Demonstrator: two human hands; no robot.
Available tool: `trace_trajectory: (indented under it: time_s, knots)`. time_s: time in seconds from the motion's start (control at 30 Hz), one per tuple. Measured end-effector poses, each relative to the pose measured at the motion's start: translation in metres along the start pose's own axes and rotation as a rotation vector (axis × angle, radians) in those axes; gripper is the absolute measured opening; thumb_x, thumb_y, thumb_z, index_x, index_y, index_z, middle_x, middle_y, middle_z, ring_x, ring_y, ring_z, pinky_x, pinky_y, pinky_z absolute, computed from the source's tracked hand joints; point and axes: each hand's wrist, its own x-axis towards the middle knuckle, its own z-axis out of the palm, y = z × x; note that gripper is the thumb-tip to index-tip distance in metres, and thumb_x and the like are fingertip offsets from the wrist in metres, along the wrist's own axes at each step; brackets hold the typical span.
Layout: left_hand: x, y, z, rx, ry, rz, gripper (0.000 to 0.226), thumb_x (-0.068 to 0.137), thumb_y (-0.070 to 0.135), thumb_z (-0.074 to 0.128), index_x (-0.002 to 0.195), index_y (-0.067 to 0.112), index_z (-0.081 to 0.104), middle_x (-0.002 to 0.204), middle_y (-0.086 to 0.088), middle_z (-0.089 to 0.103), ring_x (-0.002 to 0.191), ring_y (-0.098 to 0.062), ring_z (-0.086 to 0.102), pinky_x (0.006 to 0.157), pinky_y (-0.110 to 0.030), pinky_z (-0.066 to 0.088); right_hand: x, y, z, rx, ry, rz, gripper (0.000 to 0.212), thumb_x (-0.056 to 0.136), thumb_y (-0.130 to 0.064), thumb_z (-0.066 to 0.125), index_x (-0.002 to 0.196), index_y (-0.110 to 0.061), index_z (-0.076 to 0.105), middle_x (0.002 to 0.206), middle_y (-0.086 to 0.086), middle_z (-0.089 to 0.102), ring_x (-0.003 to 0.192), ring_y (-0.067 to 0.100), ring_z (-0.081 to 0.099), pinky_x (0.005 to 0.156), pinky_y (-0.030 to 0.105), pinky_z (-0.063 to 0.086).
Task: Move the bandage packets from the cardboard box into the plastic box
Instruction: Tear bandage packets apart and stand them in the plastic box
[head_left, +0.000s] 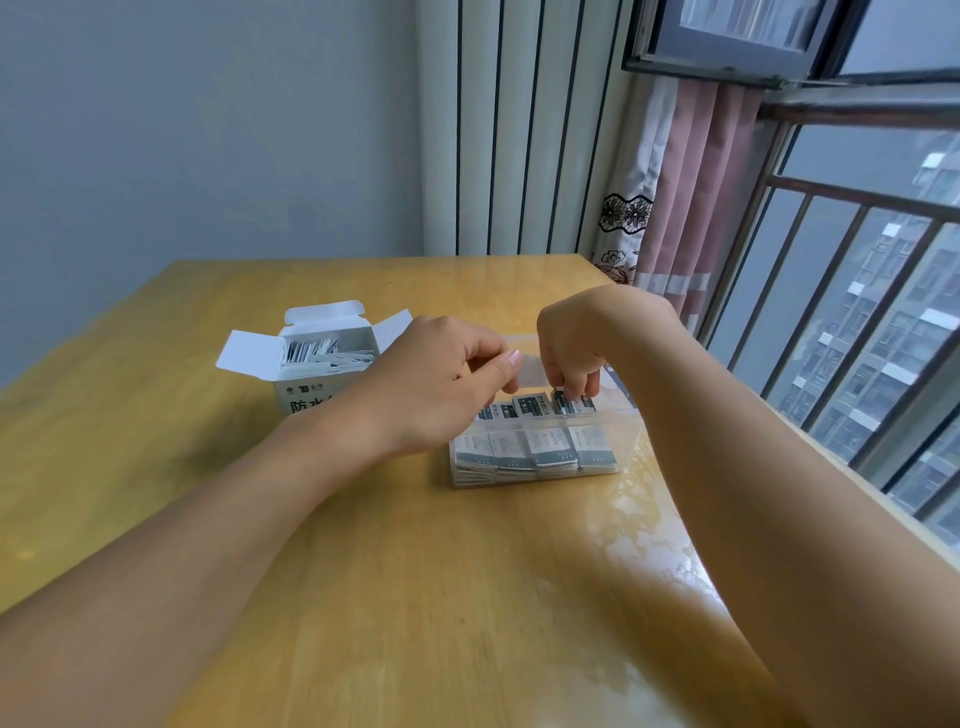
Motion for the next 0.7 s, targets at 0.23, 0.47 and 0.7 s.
trace_trajectory:
  time_s: [0.23,0.47,0.7]
  knots:
    - [0.002,0.003,-0.010,-0.058,0.035,0.007,0.027,0.100,0.035,0.059,0.082,0.022,0.075,0.068,0.007,0.066,0.051,-0.001,0.050,0.049,-0.010,0.037,-0.024,-0.002,-0.011,0.014,0.036,-0.065,0.031,0.089,-0.014,0.072,0.120,-0.012,0.069,0.084,-0.001,0.076,0.085,0.013,0.074,0.088,0.037,0.059]
    - [0.002,-0.023,-0.095,0.095,0.214,-0.097,0.021,0.097,0.030,0.063,0.080,0.020,0.073,0.050,0.014,0.051,0.045,-0.001,0.043,0.050,-0.014,0.036,-0.075,-0.031,-0.038,0.580,0.629,-0.614,0.014,0.086,-0.020,0.077,0.100,-0.020,0.076,0.079,-0.002,0.075,0.066,0.003,0.067,0.062,0.014,0.053]
    - [-0.010,-0.062,-0.128,0.323,-0.180,-0.333,0.008,0.086,0.033,0.076,0.082,0.028,0.071,0.072,0.003,0.066,0.058,-0.016,0.055,0.060,-0.032,0.046,-0.048,-0.114,-0.003,0.468,0.802,-0.673,0.005,0.085,-0.022,0.075,0.084,-0.020,0.080,0.073,-0.008,0.071,0.059,0.002,0.056,0.056,0.018,0.040]
